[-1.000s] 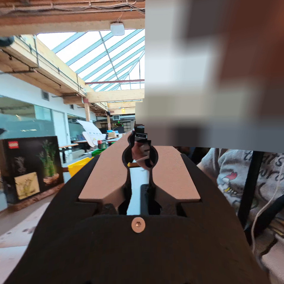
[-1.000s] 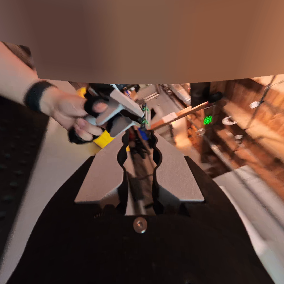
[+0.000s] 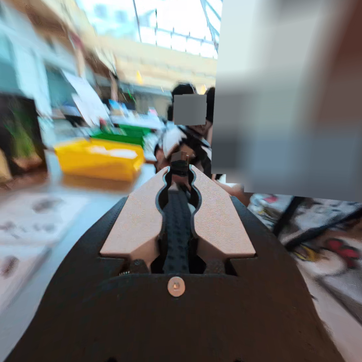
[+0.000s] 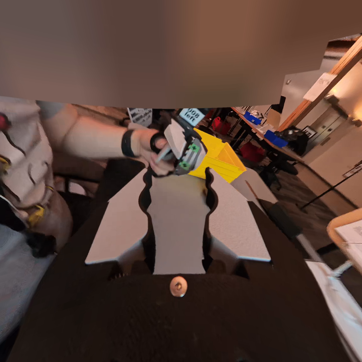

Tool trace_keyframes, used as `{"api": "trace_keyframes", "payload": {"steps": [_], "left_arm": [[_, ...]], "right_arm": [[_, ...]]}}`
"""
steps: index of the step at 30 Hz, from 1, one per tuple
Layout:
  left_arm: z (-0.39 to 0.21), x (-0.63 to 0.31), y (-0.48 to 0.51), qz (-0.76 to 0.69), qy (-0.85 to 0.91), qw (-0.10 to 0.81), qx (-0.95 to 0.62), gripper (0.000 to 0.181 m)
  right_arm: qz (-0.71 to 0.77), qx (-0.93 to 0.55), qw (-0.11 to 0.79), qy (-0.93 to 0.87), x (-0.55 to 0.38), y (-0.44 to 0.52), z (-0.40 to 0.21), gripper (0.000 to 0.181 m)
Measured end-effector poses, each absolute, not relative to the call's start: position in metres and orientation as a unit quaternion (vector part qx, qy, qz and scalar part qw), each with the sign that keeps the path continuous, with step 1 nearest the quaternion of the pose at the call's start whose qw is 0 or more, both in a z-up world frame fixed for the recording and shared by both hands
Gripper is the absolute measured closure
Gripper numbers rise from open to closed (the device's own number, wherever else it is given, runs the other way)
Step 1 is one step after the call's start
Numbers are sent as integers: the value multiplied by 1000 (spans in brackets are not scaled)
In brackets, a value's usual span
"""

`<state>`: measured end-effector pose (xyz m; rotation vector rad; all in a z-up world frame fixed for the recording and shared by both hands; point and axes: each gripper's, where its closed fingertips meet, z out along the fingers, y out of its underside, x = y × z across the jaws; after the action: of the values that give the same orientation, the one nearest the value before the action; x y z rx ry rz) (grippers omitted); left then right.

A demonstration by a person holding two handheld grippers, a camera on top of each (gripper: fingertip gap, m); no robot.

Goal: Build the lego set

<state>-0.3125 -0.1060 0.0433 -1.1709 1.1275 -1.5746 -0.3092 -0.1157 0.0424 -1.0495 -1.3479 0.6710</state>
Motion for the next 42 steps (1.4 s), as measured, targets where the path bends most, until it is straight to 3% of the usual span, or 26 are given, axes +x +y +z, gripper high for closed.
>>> {"api": "trace_keyframes", "payload": {"steps": [3, 7, 11, 14, 22, 27, 33, 37, 42], "left_arm": [[23, -312, -103, -646, 458, 236, -564, 167], [14, -312, -96, -621, 469, 117, -616, 167], [8, -314, -92, -606, 465, 27, -645, 167], [2, -315, -95, -605, 457, -22, -652, 167], [-26, -310, -97, -601, 429, -73, -671, 166], [-34, -304, -85, -623, 414, -33, -663, 165], [-39, -303, -38, -645, 365, 96, -664, 147], [-37, -302, 12, -597, 354, 215, -687, 144], [39, -307, 90, -513, 328, 436, -663, 148]], "right_arm": [[225, -419, 609, -634, -306, -106, 28, 112], [159, -399, 571, -700, -322, -93, 5, 97], [194, -388, 566, -702, -336, -92, 4, 106], [239, -390, 576, -678, -335, -88, 7, 130], [317, -404, 567, -644, -329, -91, -16, 133], [339, -431, 574, -608, -324, -82, -26, 133], [277, -503, 575, -583, -322, -49, -46, 133], [228, -550, 591, -543, -311, -16, -55, 133], [160, -603, 624, -471, -278, 33, -56, 133]]}}
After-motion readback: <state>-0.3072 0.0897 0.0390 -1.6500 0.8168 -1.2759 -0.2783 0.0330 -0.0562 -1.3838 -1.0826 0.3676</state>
